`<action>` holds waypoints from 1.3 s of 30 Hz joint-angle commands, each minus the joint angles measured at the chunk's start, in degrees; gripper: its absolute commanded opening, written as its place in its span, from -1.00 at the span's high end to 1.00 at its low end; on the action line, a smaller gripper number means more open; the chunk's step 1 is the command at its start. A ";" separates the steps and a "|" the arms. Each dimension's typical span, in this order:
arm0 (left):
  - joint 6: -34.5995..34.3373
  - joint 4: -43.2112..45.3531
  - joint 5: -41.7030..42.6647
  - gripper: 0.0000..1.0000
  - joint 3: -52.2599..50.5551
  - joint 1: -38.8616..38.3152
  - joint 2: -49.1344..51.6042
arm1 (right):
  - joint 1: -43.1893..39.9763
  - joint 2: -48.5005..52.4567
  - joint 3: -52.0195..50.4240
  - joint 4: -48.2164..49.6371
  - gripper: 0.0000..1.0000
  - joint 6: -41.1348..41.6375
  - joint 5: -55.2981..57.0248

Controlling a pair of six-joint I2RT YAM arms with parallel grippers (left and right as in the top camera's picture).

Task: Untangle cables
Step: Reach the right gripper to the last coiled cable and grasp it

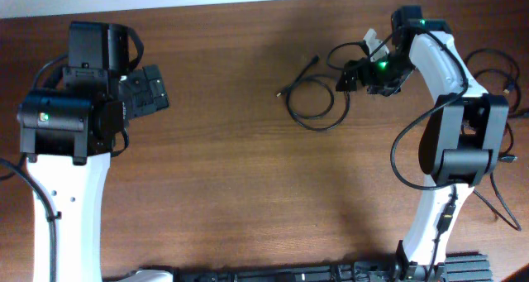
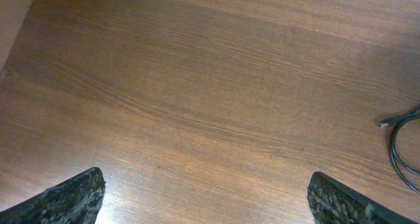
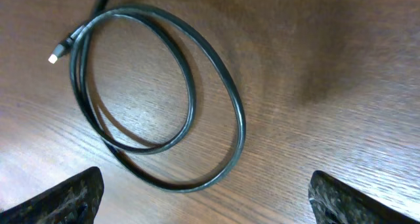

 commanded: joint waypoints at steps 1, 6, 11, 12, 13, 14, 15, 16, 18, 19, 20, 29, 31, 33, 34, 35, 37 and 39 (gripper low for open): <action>-0.61 0.04 0.02 -0.98 0.76 0.15 -0.81 | 0.28 1.01 -4.07 1.18 -0.98 -1.62 -3.26; -0.61 0.02 0.02 -0.98 0.76 0.15 -0.81 | 0.28 1.01 -5.75 3.43 -0.98 -2.54 -5.38; -0.61 0.02 0.02 -0.98 0.76 0.15 -0.81 | 0.31 1.01 -9.25 7.61 -0.98 -2.49 -5.35; -0.61 0.04 0.02 -0.98 0.76 0.15 -0.81 | 0.28 1.01 -10.27 8.39 -0.98 -2.49 -5.35; -0.61 0.04 0.02 -0.98 0.76 0.15 -0.81 | 0.28 1.01 -12.52 10.10 -0.98 -2.49 -5.38; -0.61 0.04 0.02 -0.98 0.76 0.15 -0.81 | 0.28 1.01 -14.23 11.28 -0.98 -2.47 -5.40; -0.61 0.04 0.02 -0.98 0.76 0.15 -0.81 | 0.28 1.01 -15.74 12.17 -0.98 -2.29 -5.40; -0.61 0.04 0.02 -0.97 0.76 0.15 -0.81 | 0.28 1.01 -16.35 12.39 -0.98 -2.29 -5.40; -0.61 0.04 0.02 -0.98 0.76 0.15 -0.81 | 0.28 1.01 -17.05 12.59 -0.97 -2.27 -5.42; -0.61 0.04 0.02 -0.98 0.76 0.15 -0.81 | 0.31 1.01 -17.05 12.59 -0.98 -2.25 -5.90; -0.61 0.04 0.02 -0.98 0.76 0.15 -0.81 | 0.31 1.01 -17.05 12.68 -0.98 -2.25 -8.50; -0.59 0.02 0.02 -0.98 0.76 0.15 -0.81 | 4.09 1.01 -17.05 16.15 -0.97 1.11 -15.93; -0.61 0.04 0.02 -0.98 0.76 0.15 -0.81 | 5.51 1.01 -17.05 18.53 -0.88 2.71 -15.98; -0.61 0.04 0.02 -0.98 0.76 0.15 -0.81 | 7.28 1.01 -17.05 21.73 -0.53 4.00 -16.39; -0.59 0.04 0.02 -0.98 0.76 0.15 -0.81 | 8.20 1.01 -17.05 23.39 0.14 5.53 -16.35; -0.61 0.04 0.02 -0.98 0.76 0.15 -0.81 | 8.46 1.01 -17.03 24.06 0.56 6.51 -16.33; -0.61 0.04 0.02 -0.98 0.76 0.15 -0.81 | 8.48 0.98 -16.74 24.50 0.92 6.82 -16.33; -0.61 0.04 0.02 -0.98 0.76 0.15 -0.81 | 8.17 0.63 -15.28 22.36 0.92 6.82 -16.31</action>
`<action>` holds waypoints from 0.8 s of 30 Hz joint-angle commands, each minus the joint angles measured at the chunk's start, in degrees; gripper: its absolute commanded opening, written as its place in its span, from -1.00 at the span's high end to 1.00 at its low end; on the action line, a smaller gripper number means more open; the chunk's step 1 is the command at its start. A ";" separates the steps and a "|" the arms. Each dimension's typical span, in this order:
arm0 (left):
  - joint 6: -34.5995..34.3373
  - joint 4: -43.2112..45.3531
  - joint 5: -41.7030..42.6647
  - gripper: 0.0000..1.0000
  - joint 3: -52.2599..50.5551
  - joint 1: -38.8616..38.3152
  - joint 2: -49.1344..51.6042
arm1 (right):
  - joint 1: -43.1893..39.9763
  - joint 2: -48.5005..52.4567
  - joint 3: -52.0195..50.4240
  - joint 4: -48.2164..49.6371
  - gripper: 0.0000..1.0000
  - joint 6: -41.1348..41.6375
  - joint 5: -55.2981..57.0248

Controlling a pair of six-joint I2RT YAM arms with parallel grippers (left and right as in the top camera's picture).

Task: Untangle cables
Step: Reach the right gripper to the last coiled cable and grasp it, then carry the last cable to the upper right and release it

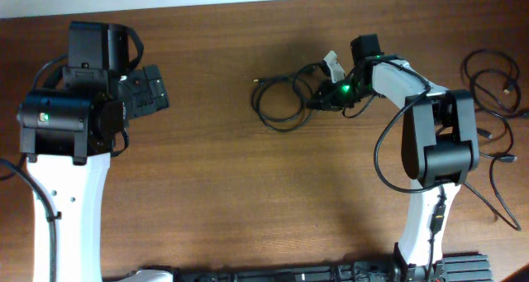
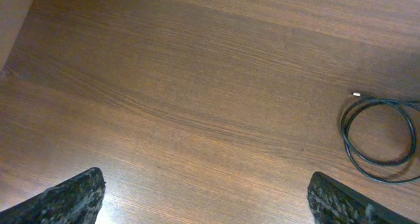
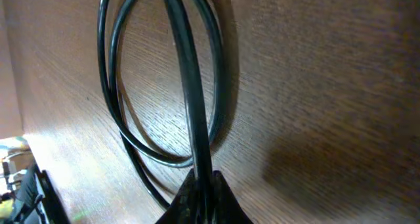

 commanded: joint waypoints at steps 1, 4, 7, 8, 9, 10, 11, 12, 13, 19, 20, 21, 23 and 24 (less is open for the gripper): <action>-0.61 0.09 0.02 -0.98 0.76 0.15 -0.81 | -0.28 0.33 2.51 -3.04 0.92 0.52 0.50; -0.61 0.07 0.02 -0.98 0.76 0.15 -0.81 | -0.33 -1.86 9.68 -9.07 0.92 0.50 3.17; -0.61 0.09 0.02 -0.98 0.76 0.15 -0.81 | -0.33 -3.56 21.27 -15.45 0.92 0.50 10.32; -0.61 0.09 0.02 -0.97 0.76 0.15 -0.81 | -0.42 -3.63 26.14 -17.00 0.93 0.50 12.37; -0.61 0.09 0.02 -0.98 0.76 0.15 -0.81 | -0.74 -3.63 31.08 -17.99 0.92 0.52 13.44; -0.61 0.09 0.02 -0.98 0.76 0.15 -0.81 | -1.33 -3.63 35.67 -18.43 0.92 0.55 13.40; -0.61 0.09 0.02 -0.98 0.76 0.15 -0.81 | -2.01 -3.63 39.91 -18.51 0.92 0.70 13.42; -0.61 0.07 0.02 -0.98 0.76 0.15 -0.81 | -2.82 -3.63 43.47 -18.47 0.92 2.25 13.42; -0.61 0.09 0.02 -0.98 0.76 0.15 -0.81 | -3.67 -3.63 46.29 -18.40 0.92 3.56 13.44; -0.61 0.07 0.02 -0.98 0.76 0.15 -0.81 | -13.00 -3.61 53.66 -17.44 0.92 8.70 16.44; -0.61 0.09 0.02 -0.98 0.76 0.15 -0.81 | -14.67 -3.61 53.42 -17.49 0.93 8.70 16.44; -0.61 0.09 0.02 -0.98 0.76 0.15 -0.81 | -16.50 -3.61 53.42 -17.66 0.92 8.68 16.44; -0.61 0.09 0.02 -0.98 0.76 0.15 -0.81 | -19.23 -3.61 53.40 -17.99 0.92 8.68 17.22; -0.61 0.09 0.02 -0.98 0.76 0.15 -0.81 | -20.17 -3.61 53.40 -18.58 0.92 8.68 18.49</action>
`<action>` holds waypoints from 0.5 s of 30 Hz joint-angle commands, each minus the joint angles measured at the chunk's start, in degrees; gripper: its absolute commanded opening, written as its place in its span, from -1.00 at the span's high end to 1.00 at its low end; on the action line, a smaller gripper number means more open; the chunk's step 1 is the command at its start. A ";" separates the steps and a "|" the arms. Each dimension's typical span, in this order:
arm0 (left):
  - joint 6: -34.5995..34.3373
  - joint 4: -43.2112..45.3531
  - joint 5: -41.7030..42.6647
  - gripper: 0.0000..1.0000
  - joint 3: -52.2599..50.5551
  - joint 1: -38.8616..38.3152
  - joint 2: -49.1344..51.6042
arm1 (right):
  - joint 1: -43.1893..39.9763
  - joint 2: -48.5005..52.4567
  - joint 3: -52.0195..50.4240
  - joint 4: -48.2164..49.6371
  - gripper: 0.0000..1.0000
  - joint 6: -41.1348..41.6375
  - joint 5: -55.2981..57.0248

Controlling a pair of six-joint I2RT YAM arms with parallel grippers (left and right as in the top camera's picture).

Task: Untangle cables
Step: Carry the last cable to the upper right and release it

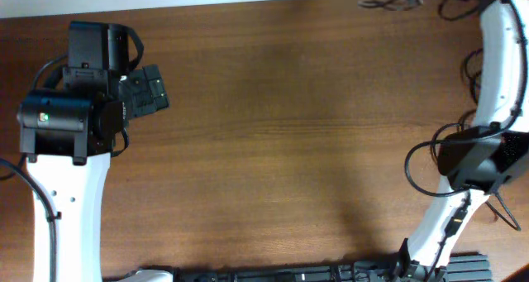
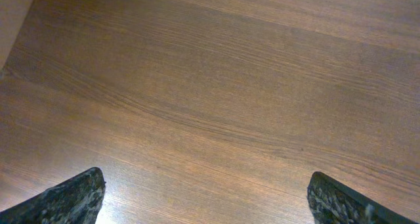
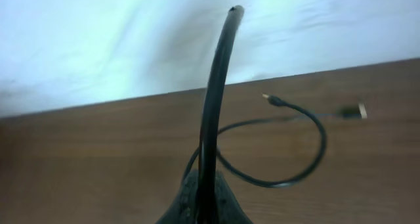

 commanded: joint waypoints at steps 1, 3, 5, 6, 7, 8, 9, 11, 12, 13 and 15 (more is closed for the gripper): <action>-0.61 0.09 0.02 -0.98 0.76 0.13 -0.81 | -3.63 -1.22 0.76 -2.29 0.92 0.66 5.03; -0.61 0.09 0.02 -0.98 0.76 0.13 -0.81 | -5.07 -1.05 0.76 -4.79 0.92 0.66 8.41; -0.61 0.09 0.02 -0.98 0.76 0.13 -0.81 | -6.03 -0.55 0.76 -8.04 0.92 0.35 11.30; -0.59 0.09 0.02 -0.98 0.76 0.13 -0.81 | -6.10 -0.15 0.76 -9.62 0.92 -1.05 12.70; -0.61 0.09 0.02 -0.98 0.76 0.13 -0.81 | -6.10 0.28 0.76 -10.86 0.92 -2.27 14.19; -0.59 0.09 0.02 -0.98 0.76 0.13 -0.81 | -6.10 0.57 0.76 -12.00 0.92 -2.80 15.58; -0.59 0.09 0.02 -0.98 0.76 0.13 -0.81 | -6.10 0.68 0.61 -13.14 0.92 -2.93 17.03; -0.61 0.09 0.02 -0.98 0.76 0.13 -0.81 | -6.12 0.68 0.11 -14.43 0.92 -3.04 19.04; -0.61 0.09 0.02 -0.98 0.76 0.13 -0.81 | -6.12 0.68 0.11 -15.47 0.73 -3.04 19.50; -0.61 0.09 0.02 -0.98 0.76 0.13 -0.81 | -6.10 0.68 0.11 -16.15 -0.02 -3.04 19.50; -0.59 0.09 0.02 -0.98 0.76 0.13 -0.81 | -6.10 0.68 0.11 -17.07 -0.91 -3.08 19.52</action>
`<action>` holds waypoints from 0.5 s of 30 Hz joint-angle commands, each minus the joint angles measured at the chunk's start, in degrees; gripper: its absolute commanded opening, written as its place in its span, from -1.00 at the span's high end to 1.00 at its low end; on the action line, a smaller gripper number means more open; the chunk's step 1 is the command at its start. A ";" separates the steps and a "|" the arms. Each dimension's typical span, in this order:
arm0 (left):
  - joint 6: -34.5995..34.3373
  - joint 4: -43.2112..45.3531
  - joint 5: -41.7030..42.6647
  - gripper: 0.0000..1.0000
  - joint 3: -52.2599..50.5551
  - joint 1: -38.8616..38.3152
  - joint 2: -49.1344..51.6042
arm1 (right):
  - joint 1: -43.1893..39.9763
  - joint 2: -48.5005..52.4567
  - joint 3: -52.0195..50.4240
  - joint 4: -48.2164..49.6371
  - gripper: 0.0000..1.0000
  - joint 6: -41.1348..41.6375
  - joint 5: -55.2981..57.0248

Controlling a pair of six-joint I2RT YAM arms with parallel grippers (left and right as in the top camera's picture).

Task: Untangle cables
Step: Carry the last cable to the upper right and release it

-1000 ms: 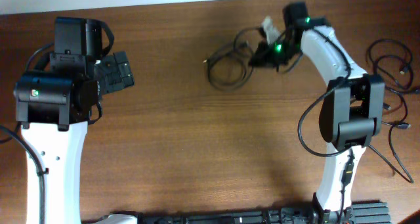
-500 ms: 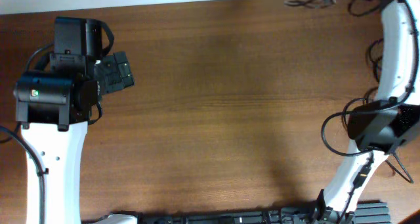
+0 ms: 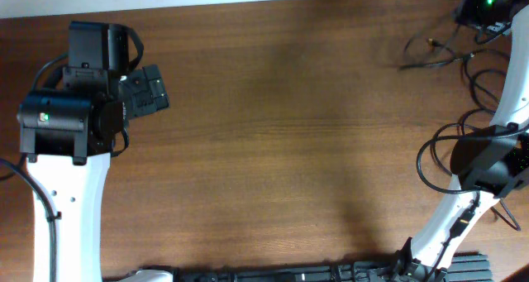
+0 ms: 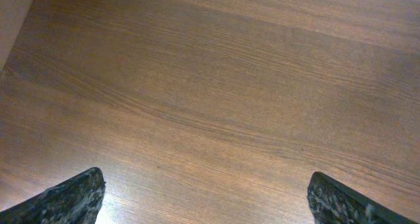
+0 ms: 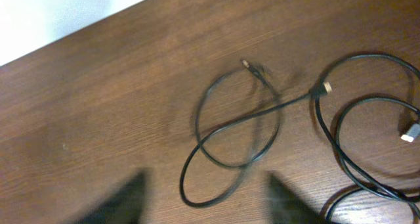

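Observation:
A thin black cable (image 5: 230, 129) lies in a loose loop on the brown table, one small plug (image 5: 247, 64) at its far end. In the overhead view this cable (image 3: 434, 54) is a blurred streak at the far right. My right gripper (image 5: 207, 204) hangs above it, open and blurred, with nothing between its fingers (image 5: 121, 201); from overhead it (image 3: 483, 5) is at the top right corner. My left gripper (image 3: 153, 90) stays at the left, open (image 4: 207, 198) over bare wood.
More black cables (image 5: 367, 145) lie just right of the loop, one with a gold plug (image 5: 325, 88), one with a white plug (image 5: 410, 133). From overhead they (image 3: 488, 79) crowd the right edge. The table's far edge (image 5: 79, 33) is close.
My right gripper was shut on the black cable, holding it up by the table's far edge. Now it is open and the cable lies on the table beneath it.
My right gripper first hung open over a coiled black cable right of the table's middle. Then it was shut on that cable, further left. Later it held the cable at the far right corner. Now the cable lies there, let go. The left arm never moved.

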 commanded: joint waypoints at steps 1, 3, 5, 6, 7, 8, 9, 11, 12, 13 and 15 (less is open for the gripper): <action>-0.61 0.09 0.00 -0.98 0.76 0.15 -0.81 | 0.15 0.42 0.11 -0.94 -0.96 -0.61 1.64; -0.61 0.09 0.00 -0.98 0.76 0.15 -0.81 | 0.15 0.42 0.11 -1.62 -0.97 -0.59 1.62; -0.61 0.09 0.00 -0.98 0.76 0.15 -0.81 | 0.15 0.42 0.13 -3.10 -0.96 -0.61 1.62; -0.61 0.09 0.00 -0.97 0.76 0.15 -0.81 | 0.15 0.42 0.13 -4.37 -0.97 -0.61 1.62; -0.61 0.09 0.00 -0.98 0.76 0.15 -0.81 | 0.15 0.37 0.13 -6.14 -0.97 -0.59 1.62; -0.61 0.09 0.00 -0.98 0.76 0.15 -0.81 | 0.15 0.20 0.17 -7.69 -0.97 -0.59 1.62; -0.61 0.09 0.00 -0.98 0.76 0.15 -0.81 | 0.15 -0.31 0.17 -9.33 -0.98 -0.74 1.62; -0.59 0.09 0.00 -0.98 0.76 0.15 -0.81 | 0.42 -2.08 0.24 -12.63 -0.99 -3.93 1.66; -0.59 0.09 0.00 -0.98 0.76 0.15 -0.81 | 0.66 -3.02 0.31 -13.70 -0.99 -4.76 1.66; -0.61 0.09 0.00 -0.98 0.76 0.15 -0.81 | 0.72 -4.55 0.31 -14.64 -0.99 -5.11 1.88; -0.59 0.09 0.00 -0.98 0.76 0.15 -0.81 | 0.70 -7.63 0.31 -15.50 -0.99 -5.07 1.88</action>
